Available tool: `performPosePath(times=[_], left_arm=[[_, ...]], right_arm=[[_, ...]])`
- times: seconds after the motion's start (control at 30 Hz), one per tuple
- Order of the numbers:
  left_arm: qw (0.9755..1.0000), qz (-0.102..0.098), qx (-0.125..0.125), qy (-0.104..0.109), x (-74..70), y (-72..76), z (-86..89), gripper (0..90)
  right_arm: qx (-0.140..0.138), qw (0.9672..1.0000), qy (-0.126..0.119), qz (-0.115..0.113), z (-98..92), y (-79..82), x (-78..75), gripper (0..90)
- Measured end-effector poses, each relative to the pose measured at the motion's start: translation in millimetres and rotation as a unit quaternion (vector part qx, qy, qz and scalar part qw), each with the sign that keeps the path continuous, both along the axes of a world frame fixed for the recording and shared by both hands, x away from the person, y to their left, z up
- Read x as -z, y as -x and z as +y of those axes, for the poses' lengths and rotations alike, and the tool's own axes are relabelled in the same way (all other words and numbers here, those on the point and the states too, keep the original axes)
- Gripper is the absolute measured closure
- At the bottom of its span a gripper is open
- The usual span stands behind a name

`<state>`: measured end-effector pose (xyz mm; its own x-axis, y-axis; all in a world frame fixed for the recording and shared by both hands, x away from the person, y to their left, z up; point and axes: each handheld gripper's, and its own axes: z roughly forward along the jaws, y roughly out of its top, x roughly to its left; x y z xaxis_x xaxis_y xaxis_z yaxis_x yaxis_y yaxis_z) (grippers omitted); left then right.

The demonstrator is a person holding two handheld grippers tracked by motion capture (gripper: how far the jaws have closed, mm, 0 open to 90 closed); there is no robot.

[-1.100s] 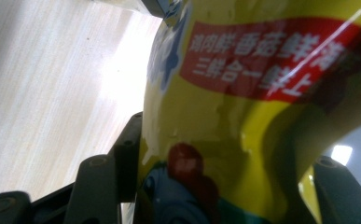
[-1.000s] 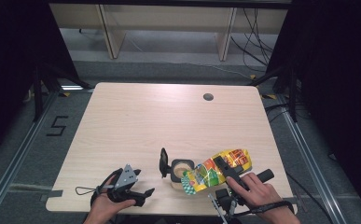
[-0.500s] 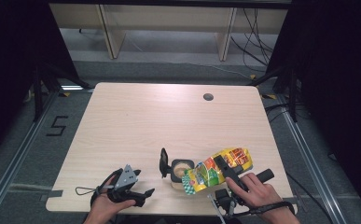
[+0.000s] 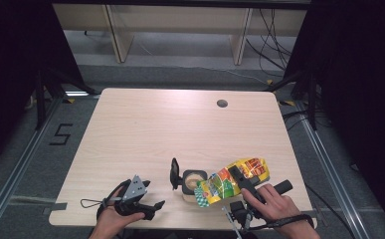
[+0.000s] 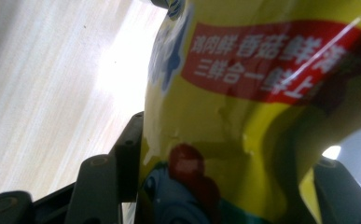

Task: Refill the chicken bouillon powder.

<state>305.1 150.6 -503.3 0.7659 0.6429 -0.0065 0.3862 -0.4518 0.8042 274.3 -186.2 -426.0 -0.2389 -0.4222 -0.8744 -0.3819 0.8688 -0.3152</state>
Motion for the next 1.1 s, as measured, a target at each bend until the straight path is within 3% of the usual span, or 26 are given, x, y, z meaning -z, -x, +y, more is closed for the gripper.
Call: performPosePath(times=[0.07, 0.1, 0.17, 0.23, 0.33, 0.37, 0.4, 0.43, 0.5, 0.63, 0.67, 0.7, 0.73, 0.8, 0.93, 1.03, 1.1], left_arm=[[1.0, 0.002, -0.003, 0.001, -0.3, 0.8, -0.3, 16.8], [0.9999, -0.003, 0.007, -0.007, -2.0, 0.2, 1.1, 16.8], [1.0, 0.0, 0.001, -0.001, -1.9, 0.0, 0.5, 16.8], [1.0, -0.002, 0.004, -0.004, -1.1, -0.6, 0.4, 16.8], [0.9999, -0.006, 0.011, -0.006, -2.0, -0.5, 1.0, 16.8], [1.0, 0.001, 0.0, -0.003, -1.9, 0.2, 0.5, 16.8], [1.0, 0.001, 0.001, 0.0, -1.1, -0.4, 0.4, 16.8], [0.9999, -0.005, 0.004, -0.008, -1.0, -1.0, 1.2, 16.8], [1.0, 0.001, 0.0, -0.003, -1.0, 0.4, 0.6, 16.8], [1.0, 0.0, 0.001, -0.002, -1.0, -0.4, 0.1, 16.8], [1.0, 0.0, 0.0, -0.006, -0.8, 0.1, 0.6, 16.8], [1.0, 0.0, 0.0, -0.006, -0.8, 0.1, 0.6, 16.8], [1.0, 0.0, 0.002, -0.002, -1.8, 0.3, 0.6, 16.8], [0.9999, -0.008, 0.01, -0.007, -1.7, -1.8, 1.4, 16.8], [1.0, 0.002, 0.0, 0.0, -1.9, 0.4, 0.5, 16.8], [1.0, -0.001, 0.0, 0.006, -0.8, -0.6, -0.1, 16.8], [1.0, -0.001, 0.0, -0.002, -0.5, -0.1, 0.6, 16.8]], right_arm=[[-0.002, 1.0, -0.001, -0.003, -0.2, -0.7, 0.0, 45.6], [0.001, 1.0, 0.001, -0.004, -0.2, -0.8, -0.2, 45.6], [0.0, 1.0, -0.003, -0.001, -0.3, -0.5, 0.5, 45.6], [-0.008, 0.9999, -0.012, 0.005, 0.2, -2.0, 1.6, 45.7], [0.007, 0.9996, -0.023, 0.015, -2.3, -2.3, 3.7, 45.8], [0.01, 0.9992, -0.033, 0.02, -3.1, -2.9, 5.1, 45.8], [0.0, 0.9997, -0.019, 0.013, -3.0, -3.6, 2.2, 45.8], [0.0, 0.9997, -0.019, 0.013, -3.0, -3.6, 2.2, 45.8], [0.014, 0.9994, -0.032, 0.008, -4.5, -2.6, 2.8, 45.8], [0.009, 0.9996, -0.027, 0.008, -4.4, -1.4, 1.1, 45.8], [-0.007, 1.0, -0.006, 0.0, -1.8, -3.2, -1.3, 45.7], [-0.007, 1.0, -0.006, 0.0, -1.8, -3.2, -1.3, 45.7], [0.015, 0.9998, -0.01, 0.006, -2.4, -0.7, 1.0, 45.8], [0.014, 0.9998, -0.013, 0.006, -2.4, -0.3, 1.6, 45.8], [0.011, 0.9999, -0.004, 0.006, -1.7, -1.3, 0.5, 45.8], [0.016, 0.9998, -0.011, 0.006, -2.4, -0.1, 1.2, 45.8], [0.013, 0.9999, -0.007, 0.003, -2.0, -0.9, 0.4, 45.8]])
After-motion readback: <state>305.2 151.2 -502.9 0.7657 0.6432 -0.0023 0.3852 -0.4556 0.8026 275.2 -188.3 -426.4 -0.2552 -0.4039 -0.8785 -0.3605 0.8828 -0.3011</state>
